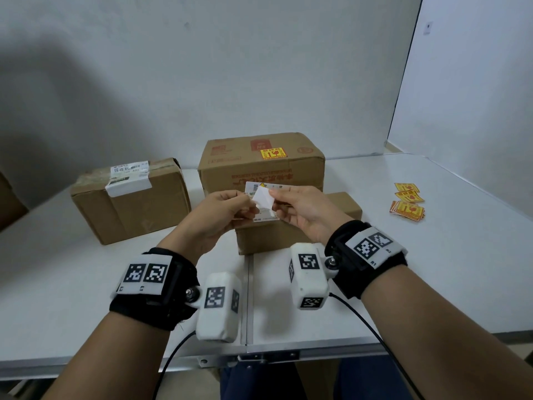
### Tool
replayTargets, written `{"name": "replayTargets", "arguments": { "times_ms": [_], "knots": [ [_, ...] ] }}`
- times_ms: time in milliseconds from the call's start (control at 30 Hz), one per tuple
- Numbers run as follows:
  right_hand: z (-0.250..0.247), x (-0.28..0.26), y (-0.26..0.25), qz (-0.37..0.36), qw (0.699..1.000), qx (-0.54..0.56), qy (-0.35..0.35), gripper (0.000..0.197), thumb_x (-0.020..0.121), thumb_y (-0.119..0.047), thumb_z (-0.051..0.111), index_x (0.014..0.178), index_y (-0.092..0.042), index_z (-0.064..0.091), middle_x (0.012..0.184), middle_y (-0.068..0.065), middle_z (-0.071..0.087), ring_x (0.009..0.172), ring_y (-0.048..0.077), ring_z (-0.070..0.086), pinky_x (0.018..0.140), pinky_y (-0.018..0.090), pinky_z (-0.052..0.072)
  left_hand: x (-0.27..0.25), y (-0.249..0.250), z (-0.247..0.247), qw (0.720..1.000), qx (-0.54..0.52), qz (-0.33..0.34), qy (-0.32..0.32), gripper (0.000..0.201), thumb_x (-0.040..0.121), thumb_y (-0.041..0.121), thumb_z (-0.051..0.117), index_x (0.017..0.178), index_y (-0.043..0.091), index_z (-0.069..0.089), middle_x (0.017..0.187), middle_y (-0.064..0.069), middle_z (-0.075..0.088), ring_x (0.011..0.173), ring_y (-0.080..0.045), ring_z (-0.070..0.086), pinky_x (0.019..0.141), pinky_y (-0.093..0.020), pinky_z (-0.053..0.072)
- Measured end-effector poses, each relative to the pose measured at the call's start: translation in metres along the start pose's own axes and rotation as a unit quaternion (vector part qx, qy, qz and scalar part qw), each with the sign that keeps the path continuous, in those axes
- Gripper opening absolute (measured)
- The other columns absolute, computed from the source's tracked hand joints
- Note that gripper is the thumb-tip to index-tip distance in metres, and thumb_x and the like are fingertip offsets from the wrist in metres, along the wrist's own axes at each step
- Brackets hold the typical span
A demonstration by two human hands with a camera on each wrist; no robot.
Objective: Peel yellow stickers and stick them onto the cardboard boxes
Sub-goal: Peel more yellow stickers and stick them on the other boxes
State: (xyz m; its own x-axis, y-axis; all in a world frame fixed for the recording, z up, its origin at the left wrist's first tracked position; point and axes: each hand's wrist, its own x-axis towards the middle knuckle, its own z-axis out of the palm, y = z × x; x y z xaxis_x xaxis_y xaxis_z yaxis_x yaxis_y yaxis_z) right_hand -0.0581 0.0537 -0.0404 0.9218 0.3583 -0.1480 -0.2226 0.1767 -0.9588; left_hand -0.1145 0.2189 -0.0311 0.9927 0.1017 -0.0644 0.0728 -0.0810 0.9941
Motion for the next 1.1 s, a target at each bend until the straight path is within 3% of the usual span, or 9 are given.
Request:
{"name": "replayTargets", "arguments": {
  "times_ms": [67,133,267,333,467,633,733,967,1100],
  "knots": [
    [-0.002,0.000,0.000,-0.031,0.999,-0.028,0.011,0.015,0.094,-0.014,0.060,0.101,-0.001,0.064,0.104,0.016,0.070,0.083,0.018,0.066,0.064,0.020,0.057,0.001,0.000,-0.001,1.000,0.004,0.001,0.018,0.014,0.093,0.011,0.058,0.090,-0.001,0.064,0.083,-0.006,0.070,0.071,-0.010,0.067,0.071,-0.023,0.057],
    [-0.004,-0.001,-0.002,-0.051,0.997,-0.054,0.003,0.012,0.095,-0.014,0.058,0.095,-0.003,0.062,0.104,0.014,0.071,0.083,0.018,0.068,0.071,0.023,0.059,0.003,0.001,-0.002,0.999,0.015,0.008,0.035,0.029,0.097,0.026,0.055,0.101,-0.001,0.064,0.090,-0.008,0.070,0.078,-0.014,0.067,0.076,-0.026,0.057],
    [0.002,-0.002,-0.004,-0.086,0.987,-0.138,0.002,0.017,0.093,-0.019,0.061,0.099,-0.004,0.066,0.108,0.015,0.070,0.092,0.021,0.066,0.085,0.034,0.057,0.007,0.005,0.009,0.996,0.080,0.013,0.030,0.048,0.090,0.050,0.057,0.105,0.006,0.065,0.090,-0.007,0.068,0.084,-0.017,0.067,0.083,-0.031,0.058],
    [0.005,-0.002,-0.005,-0.096,0.982,-0.160,0.004,0.015,0.093,-0.020,0.062,0.098,-0.006,0.067,0.107,0.012,0.070,0.097,0.022,0.065,0.084,0.031,0.057,0.008,0.006,0.013,0.997,0.079,0.021,0.015,0.045,0.089,0.043,0.061,0.102,0.001,0.064,0.085,-0.005,0.066,0.081,-0.016,0.065,0.081,-0.030,0.058],
    [0.000,-0.003,-0.008,-0.078,0.988,-0.132,-0.005,0.012,0.092,-0.018,0.064,0.094,-0.006,0.065,0.098,0.011,0.069,0.087,0.018,0.065,0.077,0.027,0.058,0.009,0.005,0.014,0.999,0.020,0.042,-0.011,0.019,0.092,0.024,0.062,0.096,0.006,0.059,0.080,-0.005,0.063,0.073,-0.013,0.061,0.069,-0.023,0.056],
    [-0.003,-0.002,-0.010,-0.054,0.992,-0.112,-0.029,0.013,0.092,-0.015,0.064,0.097,-0.003,0.063,0.097,0.012,0.068,0.080,0.015,0.063,0.073,0.024,0.058,0.010,0.003,0.012,0.999,-0.004,0.036,-0.018,0.017,0.092,0.017,0.063,0.080,0.007,0.056,0.092,-0.010,0.067,0.087,-0.017,0.066,0.082,-0.029,0.057],
    [-0.003,-0.002,-0.009,-0.044,0.994,-0.100,-0.022,0.016,0.092,-0.013,0.063,0.101,0.000,0.063,0.098,0.013,0.067,0.076,0.013,0.062,0.065,0.019,0.056,0.011,0.005,0.010,0.999,-0.032,0.030,-0.025,0.022,0.091,0.010,0.062,0.072,0.008,0.053,0.105,-0.017,0.067,0.096,-0.021,0.068,0.078,-0.026,0.057],
    [-0.001,-0.001,-0.004,-0.042,0.996,-0.076,-0.001,0.008,0.092,-0.009,0.062,0.084,-0.007,0.061,0.104,0.017,0.068,0.080,0.015,0.063,0.070,0.023,0.057,0.008,0.005,0.008,0.999,-0.035,0.018,-0.013,0.022,0.091,0.004,0.062,0.071,0.006,0.052,0.114,-0.018,0.066,0.101,-0.024,0.068,0.076,-0.026,0.059],
    [0.002,0.000,-0.003,-0.083,0.989,-0.118,0.021,0.007,0.092,-0.013,0.063,0.087,-0.008,0.064,0.107,0.016,0.067,0.082,0.016,0.065,0.071,0.023,0.058,0.008,0.006,0.009,0.996,0.059,0.050,0.046,0.016,0.088,0.011,0.067,0.078,0.005,0.057,0.098,-0.015,0.070,0.093,-0.025,0.070,0.075,-0.027,0.057]
  ]
}}
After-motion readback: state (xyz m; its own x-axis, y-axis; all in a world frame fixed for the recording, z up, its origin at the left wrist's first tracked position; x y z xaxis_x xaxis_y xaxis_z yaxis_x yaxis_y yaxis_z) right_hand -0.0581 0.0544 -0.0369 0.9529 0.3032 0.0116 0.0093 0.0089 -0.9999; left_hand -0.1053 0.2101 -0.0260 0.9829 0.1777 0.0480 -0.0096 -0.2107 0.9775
